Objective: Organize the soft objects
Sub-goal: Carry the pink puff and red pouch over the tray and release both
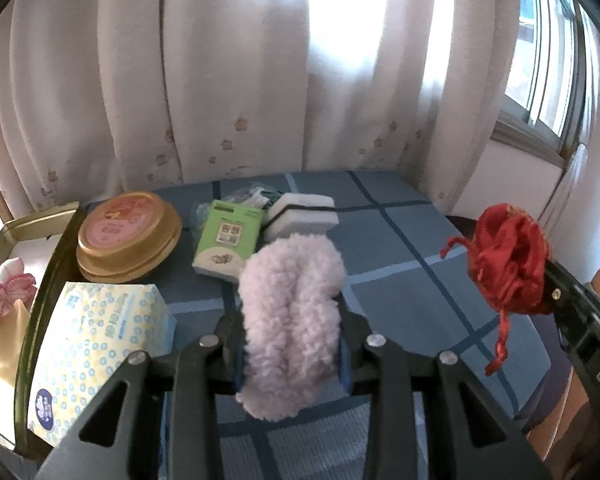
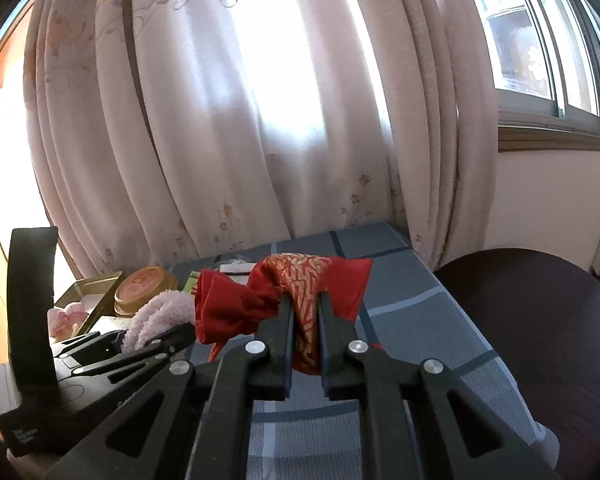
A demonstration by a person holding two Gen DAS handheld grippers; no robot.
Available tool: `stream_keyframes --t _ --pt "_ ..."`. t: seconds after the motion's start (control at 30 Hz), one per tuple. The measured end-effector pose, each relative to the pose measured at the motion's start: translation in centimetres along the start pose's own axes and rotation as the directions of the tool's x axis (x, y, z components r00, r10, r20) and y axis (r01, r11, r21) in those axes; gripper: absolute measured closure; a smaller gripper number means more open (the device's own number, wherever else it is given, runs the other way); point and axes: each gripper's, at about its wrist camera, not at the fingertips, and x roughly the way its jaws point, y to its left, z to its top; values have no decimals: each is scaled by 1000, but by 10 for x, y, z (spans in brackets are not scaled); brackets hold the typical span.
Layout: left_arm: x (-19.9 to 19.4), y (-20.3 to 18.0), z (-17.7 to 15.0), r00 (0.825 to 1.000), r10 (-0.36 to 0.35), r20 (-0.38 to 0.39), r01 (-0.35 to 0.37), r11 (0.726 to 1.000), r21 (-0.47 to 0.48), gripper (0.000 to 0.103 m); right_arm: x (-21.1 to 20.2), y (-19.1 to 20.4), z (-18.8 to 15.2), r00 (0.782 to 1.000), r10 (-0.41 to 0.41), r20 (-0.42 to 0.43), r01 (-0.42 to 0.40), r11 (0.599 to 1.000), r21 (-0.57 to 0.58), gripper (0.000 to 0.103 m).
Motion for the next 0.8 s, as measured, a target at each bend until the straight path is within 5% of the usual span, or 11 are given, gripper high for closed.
stream_keyframes --t 0.23,0.8 --pt "-15 2 -8 1000 -15 19 14 1000 21 71 -7 14 -3 1000 18 7 -18 1000 -17 92" --pt "-49 84 -32 988 140 71 -136 989 -58 71 4 107 -13 980 198 -28 -200 973 -112 92"
